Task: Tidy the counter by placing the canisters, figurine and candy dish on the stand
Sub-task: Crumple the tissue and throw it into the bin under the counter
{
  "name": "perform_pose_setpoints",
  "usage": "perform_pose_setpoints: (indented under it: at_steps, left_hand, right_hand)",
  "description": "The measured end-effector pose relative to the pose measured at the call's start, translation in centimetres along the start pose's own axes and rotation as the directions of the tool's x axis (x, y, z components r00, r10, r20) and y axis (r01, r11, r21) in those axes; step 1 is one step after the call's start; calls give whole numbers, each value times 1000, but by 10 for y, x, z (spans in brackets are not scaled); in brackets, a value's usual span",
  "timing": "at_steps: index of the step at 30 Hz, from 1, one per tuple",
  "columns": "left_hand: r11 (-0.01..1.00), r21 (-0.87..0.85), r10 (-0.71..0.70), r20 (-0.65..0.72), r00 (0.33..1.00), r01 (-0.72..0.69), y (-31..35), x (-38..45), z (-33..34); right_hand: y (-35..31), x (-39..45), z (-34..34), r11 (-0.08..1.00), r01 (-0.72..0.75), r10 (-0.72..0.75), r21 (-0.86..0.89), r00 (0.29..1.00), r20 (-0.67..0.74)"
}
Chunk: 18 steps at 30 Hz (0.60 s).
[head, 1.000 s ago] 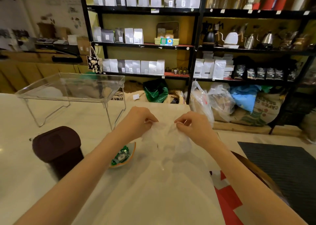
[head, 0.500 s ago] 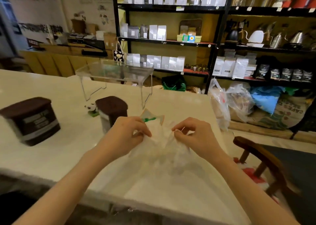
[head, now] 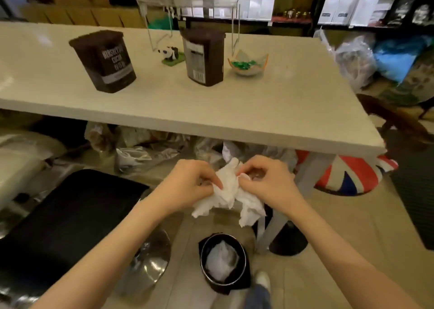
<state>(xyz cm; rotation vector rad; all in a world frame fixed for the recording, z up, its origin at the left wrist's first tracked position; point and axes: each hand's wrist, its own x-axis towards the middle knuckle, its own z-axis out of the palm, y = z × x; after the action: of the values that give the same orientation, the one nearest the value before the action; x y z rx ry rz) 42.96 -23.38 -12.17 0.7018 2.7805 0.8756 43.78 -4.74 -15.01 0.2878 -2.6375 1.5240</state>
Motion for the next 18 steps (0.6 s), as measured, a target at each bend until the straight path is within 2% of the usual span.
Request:
perform_pose_setpoints:
  at_steps: [3, 6, 9, 15, 18]
  left_hand:
    - [992, -15, -126, 133, 983, 129, -35, -9, 55]
    - [959, -24, -271, 213, 939, 283, -73, -15, 109]
    - [921, -7, -371, 285, 884, 389, -112, -18, 163]
    - [871, 65, -472, 388, 792, 487, -186, -15, 282]
    - [872, 121, -479, 411, 776, 474, -223, -7, 344]
  right_hand:
    - [49, -23, 38, 990, -140, 140, -25, 990, 11]
    - [105, -42, 72, 954, -299, 301, -28, 952, 54]
    - [167, -56, 107, 906, -409, 416, -111, 908, 52]
    - [281, -76, 174, 812, -506, 538, -291, 843, 33]
    - [342, -82, 212, 793, -555, 579, -252, 815, 27]
